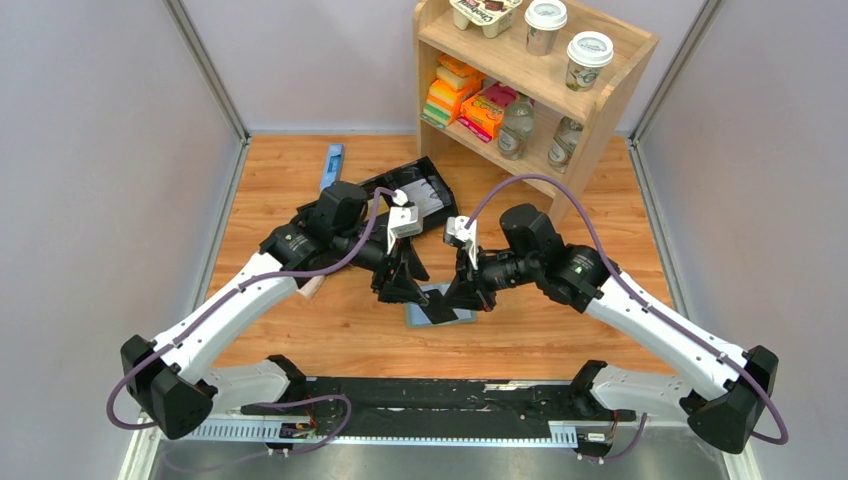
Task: Take the credit cards out of the card holder
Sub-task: Place the credit card in the storage box.
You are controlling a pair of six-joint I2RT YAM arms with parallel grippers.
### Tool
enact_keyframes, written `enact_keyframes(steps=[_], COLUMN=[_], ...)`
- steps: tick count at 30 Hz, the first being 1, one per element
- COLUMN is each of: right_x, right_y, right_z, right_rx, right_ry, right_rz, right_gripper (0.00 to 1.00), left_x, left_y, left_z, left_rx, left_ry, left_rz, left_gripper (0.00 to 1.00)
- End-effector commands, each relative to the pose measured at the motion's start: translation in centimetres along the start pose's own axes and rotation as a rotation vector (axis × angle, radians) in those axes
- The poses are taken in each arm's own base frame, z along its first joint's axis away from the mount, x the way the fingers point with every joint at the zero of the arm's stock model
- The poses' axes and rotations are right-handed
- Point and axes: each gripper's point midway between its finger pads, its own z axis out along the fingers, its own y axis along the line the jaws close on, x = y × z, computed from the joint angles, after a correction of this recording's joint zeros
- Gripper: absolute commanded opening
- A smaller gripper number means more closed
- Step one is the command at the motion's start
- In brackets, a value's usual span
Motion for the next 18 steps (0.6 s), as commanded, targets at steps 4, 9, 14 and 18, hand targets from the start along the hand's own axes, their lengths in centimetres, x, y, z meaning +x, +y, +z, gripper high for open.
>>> enact_keyframes(steps=[4, 9, 14, 18], right_x=[-2.1, -1.6, -1.6, -2.2], right_y=[1.2, 0.9, -0.2, -2.5], right_z=[-0.4, 0.1, 0.2, -0.3], right_rx=[-0.042, -0.042, 0.017, 0.173], right_ry=[-0.048, -0.026, -0.032, -0.072], right_rz=[-0.078, -0.058, -0.044, -0.011], right_gripper=[0.05, 0.05, 0.09, 0.43], left_x=[-0.4, -0.3, 0.0, 0.4], left_y=[-1.4, -1.2, -0.4, 2.1], left_z=[0.6, 1.1, 0.9, 0.1], left_rx=[0.133, 0.136, 0.067, -0.105], left_ry=[0.005, 0.02, 0.033, 0.026], left_rz=[-0.014, -0.032, -0.043, -0.06], left_gripper=[0.59, 0.34, 0.0, 0.0])
